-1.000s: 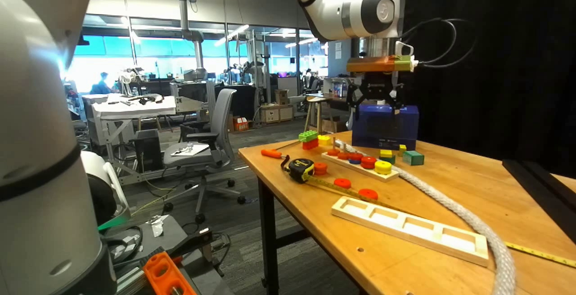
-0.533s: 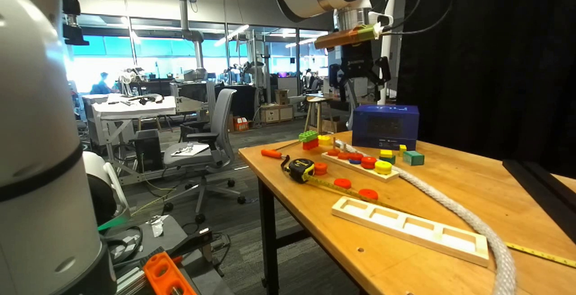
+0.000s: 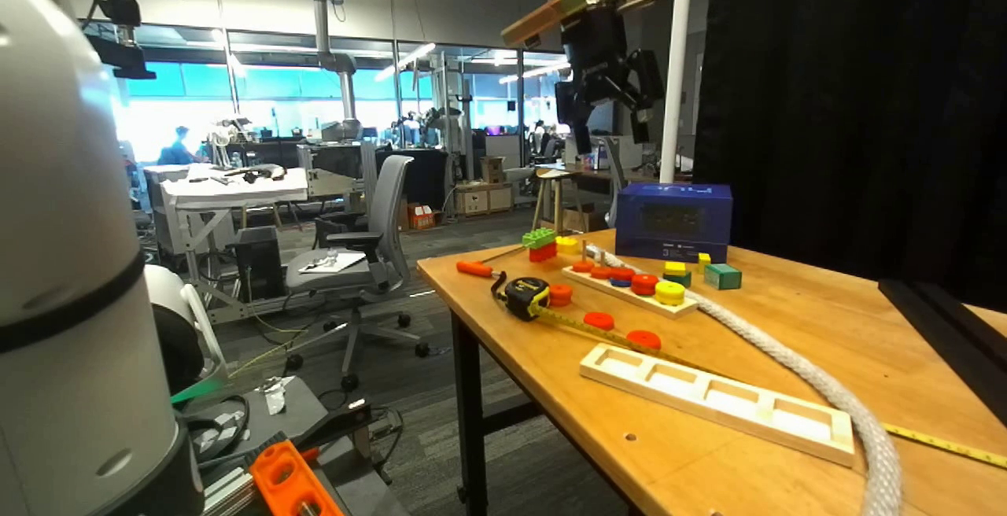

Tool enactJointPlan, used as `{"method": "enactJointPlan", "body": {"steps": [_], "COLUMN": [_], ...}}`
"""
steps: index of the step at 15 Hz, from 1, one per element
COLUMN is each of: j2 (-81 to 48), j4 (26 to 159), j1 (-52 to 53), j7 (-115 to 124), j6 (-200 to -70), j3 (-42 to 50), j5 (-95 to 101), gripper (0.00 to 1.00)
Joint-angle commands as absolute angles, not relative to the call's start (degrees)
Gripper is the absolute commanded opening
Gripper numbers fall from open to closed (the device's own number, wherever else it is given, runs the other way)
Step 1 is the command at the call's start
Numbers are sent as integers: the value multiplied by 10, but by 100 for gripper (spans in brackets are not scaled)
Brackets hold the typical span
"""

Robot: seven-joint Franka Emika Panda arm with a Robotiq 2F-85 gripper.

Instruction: Pick up the yellow block on the right and place it on top of the green block

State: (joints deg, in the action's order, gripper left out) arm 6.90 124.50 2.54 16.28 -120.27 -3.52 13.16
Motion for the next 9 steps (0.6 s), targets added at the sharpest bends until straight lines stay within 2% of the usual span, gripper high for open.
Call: {"method": "enactJointPlan", "body": {"steps": [1, 9], "j2": [173, 340], "j4": [1309, 1374], "j1": [19, 12], "j7": [236, 195], "j6": [-1171, -1156], "j3": [-48, -32], "j5": [143, 81], "gripper": [100, 100]}}
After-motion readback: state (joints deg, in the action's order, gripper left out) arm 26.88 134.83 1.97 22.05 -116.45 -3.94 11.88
